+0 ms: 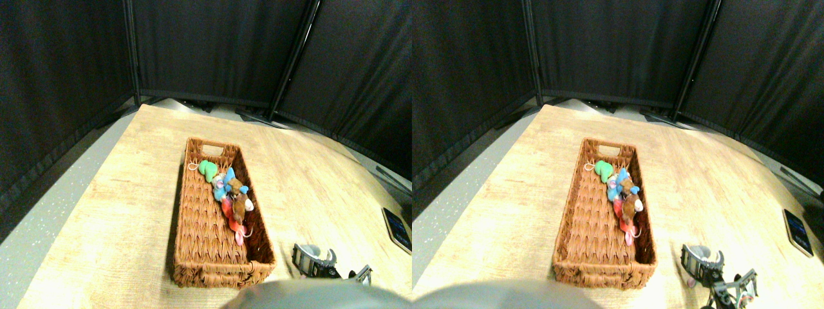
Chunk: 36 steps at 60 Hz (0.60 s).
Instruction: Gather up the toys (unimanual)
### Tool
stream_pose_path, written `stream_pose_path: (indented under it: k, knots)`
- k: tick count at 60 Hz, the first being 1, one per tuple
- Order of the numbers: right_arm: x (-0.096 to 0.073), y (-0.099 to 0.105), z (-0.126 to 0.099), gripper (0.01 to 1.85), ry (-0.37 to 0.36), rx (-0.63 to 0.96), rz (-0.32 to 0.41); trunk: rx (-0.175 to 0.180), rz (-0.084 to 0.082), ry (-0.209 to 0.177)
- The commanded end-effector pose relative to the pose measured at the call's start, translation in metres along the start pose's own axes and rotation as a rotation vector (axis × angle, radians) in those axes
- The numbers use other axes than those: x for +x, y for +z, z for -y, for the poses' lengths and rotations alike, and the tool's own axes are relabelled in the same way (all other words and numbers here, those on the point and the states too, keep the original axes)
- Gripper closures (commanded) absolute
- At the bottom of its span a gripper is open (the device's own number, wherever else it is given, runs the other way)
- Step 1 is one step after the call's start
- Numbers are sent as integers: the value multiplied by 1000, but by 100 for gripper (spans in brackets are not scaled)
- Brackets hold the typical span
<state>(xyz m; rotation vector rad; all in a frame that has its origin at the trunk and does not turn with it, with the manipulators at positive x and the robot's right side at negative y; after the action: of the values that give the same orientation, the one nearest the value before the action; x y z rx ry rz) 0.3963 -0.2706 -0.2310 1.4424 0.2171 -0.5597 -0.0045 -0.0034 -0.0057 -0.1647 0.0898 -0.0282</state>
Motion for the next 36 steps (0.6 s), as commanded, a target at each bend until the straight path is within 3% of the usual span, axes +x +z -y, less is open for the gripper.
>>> stream_pose_path:
  k: [1,7,16,25,28,32,36]
  knots:
    - [7,2,3,101,28,7,9,-22,-22,14]
    - [16,5,15,101,-22,38,27,-21,-22,16]
    - [22,7,24,102,-30,47,43,-18,-25,18]
    - [28,7,27,120,-36,61,66,-17,-24,19]
    - [29,7,27,132,-40,61,93,-17,-25,19]
    - [30,6,25,179,-15,-65,129,-17,-25,19]
    - [32,6,23,180,-10,-85,149,-17,-25,19]
